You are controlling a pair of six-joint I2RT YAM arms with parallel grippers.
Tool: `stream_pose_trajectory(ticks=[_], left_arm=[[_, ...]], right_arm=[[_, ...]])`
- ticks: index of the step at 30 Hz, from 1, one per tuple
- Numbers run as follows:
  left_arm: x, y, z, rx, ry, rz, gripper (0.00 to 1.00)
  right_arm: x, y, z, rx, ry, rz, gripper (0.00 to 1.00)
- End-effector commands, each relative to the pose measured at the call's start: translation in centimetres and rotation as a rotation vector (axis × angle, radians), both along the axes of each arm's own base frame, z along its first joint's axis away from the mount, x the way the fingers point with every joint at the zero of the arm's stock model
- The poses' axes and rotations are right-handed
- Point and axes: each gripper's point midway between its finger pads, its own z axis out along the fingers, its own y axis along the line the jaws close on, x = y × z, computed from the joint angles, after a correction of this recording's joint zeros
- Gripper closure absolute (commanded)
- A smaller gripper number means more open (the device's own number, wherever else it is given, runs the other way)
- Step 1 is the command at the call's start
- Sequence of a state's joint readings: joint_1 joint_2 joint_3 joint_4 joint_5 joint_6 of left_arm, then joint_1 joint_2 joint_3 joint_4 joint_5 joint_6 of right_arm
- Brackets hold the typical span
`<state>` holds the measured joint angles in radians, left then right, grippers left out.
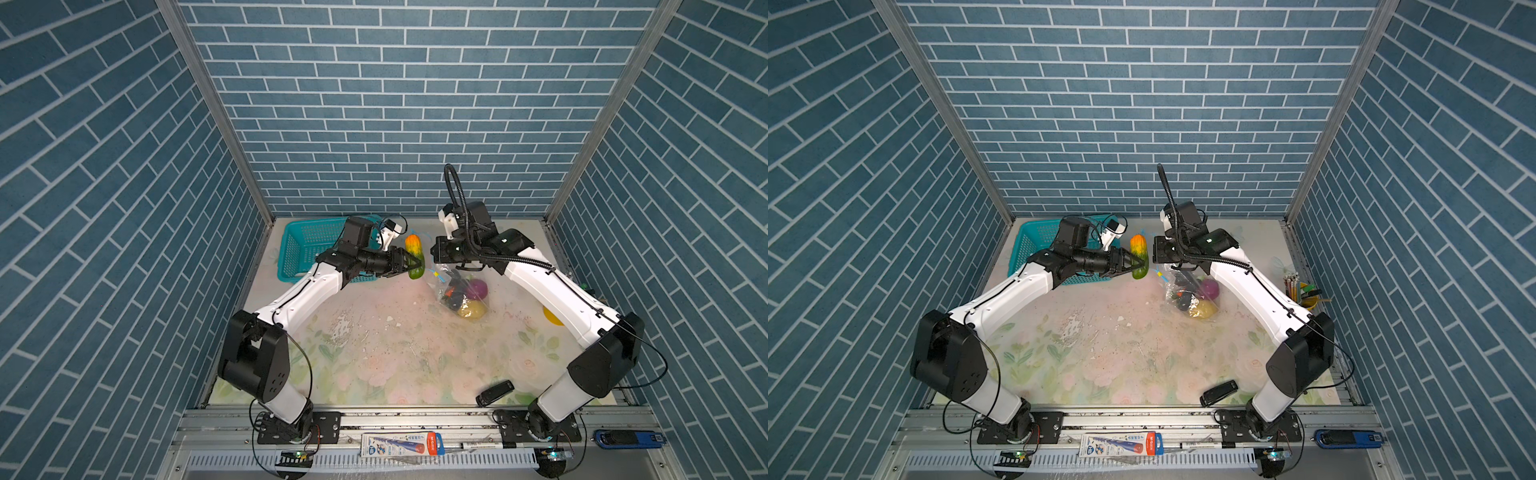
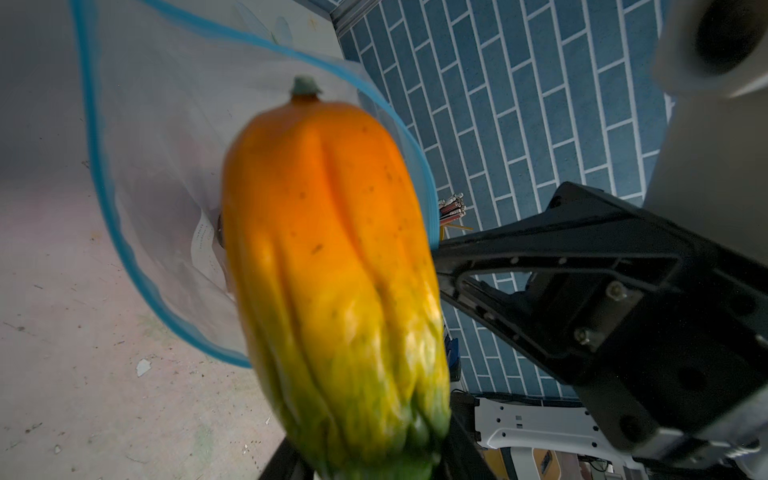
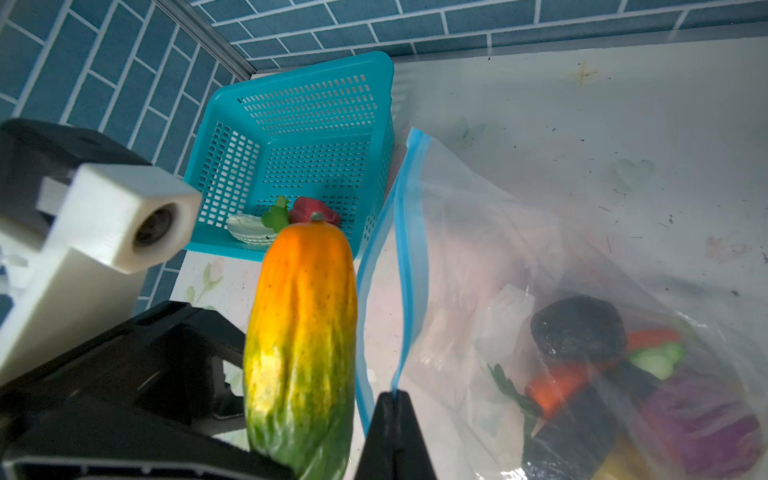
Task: Place the food in the zip-top bag and seal the zipper
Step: 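Lift the papaya with the left gripper and carry it over the bag mouth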
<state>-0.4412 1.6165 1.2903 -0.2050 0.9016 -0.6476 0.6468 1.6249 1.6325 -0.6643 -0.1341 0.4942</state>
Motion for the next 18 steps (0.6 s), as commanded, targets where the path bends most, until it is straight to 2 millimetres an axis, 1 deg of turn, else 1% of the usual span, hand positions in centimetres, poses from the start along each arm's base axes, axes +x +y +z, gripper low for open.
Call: stream_pose_trajectory(ticks=[1,6,13,16,18], left_arm=[[-0.3,-1.0,0.8,-0.027,0.055,-0.048,0.74],[-0.5,-1.3,0.5,-0.021,0.11,-0.059,0.74],[0.0,-1.9,0.3,-0.031,0.175,-0.061,0.74],[0.1,-2.1,0.6,-0.037,0.187,-0.066,0.73],[0.1,-2.2,0.3,-0.033,0.209,-0.069,0.73]], right_arm=[[-0.2,-0.5,1.7,0.042,-0.037,-0.027,1.0],[-0.3,-0.8,1.9,0.042,-0.061,-0.025,1.0],[-0.9,-0.3,2.5,0.054,-0.114,0.016,1.0],[-1.1,-0.2,2.5,0.049,-0.127,0.03,1.0],[-1.2,-0.1,2.6,0.048,-0.136,0.037,1.0]])
